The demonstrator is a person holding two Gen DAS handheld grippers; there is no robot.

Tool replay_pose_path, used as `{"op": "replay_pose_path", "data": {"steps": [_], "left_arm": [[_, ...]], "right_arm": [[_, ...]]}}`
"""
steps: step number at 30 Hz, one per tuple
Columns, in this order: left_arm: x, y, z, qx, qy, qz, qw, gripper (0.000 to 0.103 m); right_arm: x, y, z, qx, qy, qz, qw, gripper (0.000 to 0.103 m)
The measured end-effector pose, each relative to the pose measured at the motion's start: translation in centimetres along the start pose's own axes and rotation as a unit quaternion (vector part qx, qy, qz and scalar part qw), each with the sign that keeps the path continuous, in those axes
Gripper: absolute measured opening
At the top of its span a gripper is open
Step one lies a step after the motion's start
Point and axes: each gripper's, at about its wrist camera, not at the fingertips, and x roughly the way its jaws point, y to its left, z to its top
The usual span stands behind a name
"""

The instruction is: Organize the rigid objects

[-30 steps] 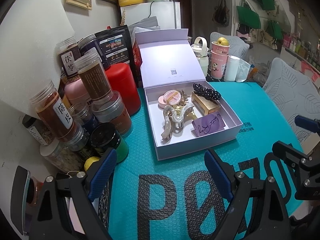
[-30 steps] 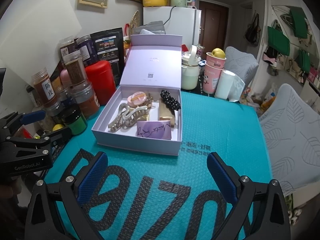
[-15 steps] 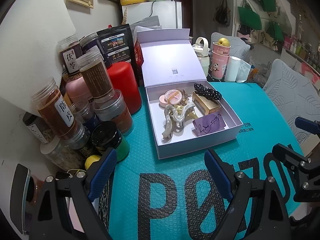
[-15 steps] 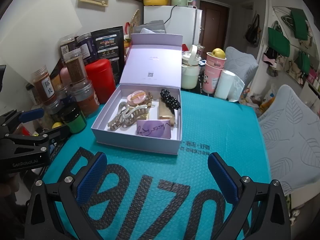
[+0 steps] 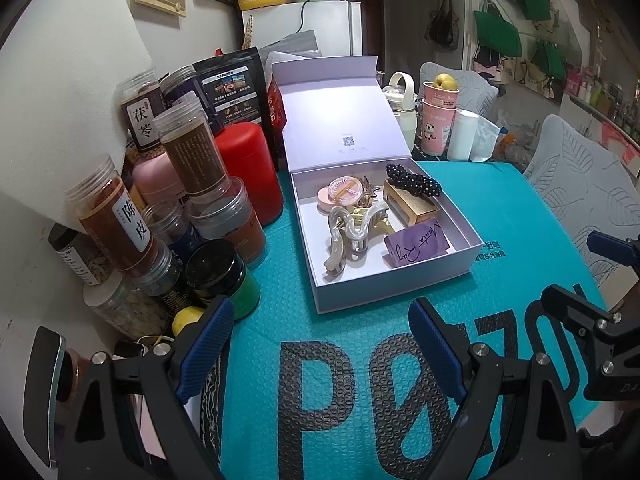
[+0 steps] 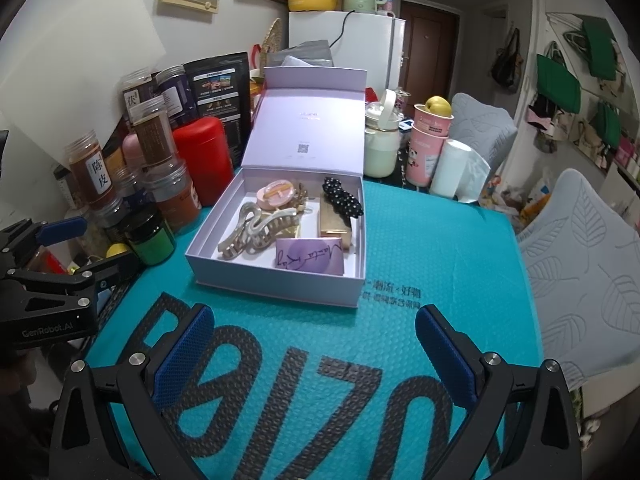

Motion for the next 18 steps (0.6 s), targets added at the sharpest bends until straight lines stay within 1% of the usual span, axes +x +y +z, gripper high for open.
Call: {"op": "replay_pose_path", "data": {"steps": [15,18], "left_arm": [[0.08,-0.16,0.20,0.001,0.002,-0.011,0.9999,0.090],[0.43,-0.33,0.23,0.003,0.008,-0.015,0.9999,0.090]], "right_arm": [[0.11,-0.26,-0.15,0.008,0.004,0.007,1.000,0.102],[0.22,-0.45,-0.13,0.012,0.004,0.008,1.000,0.102]]}}
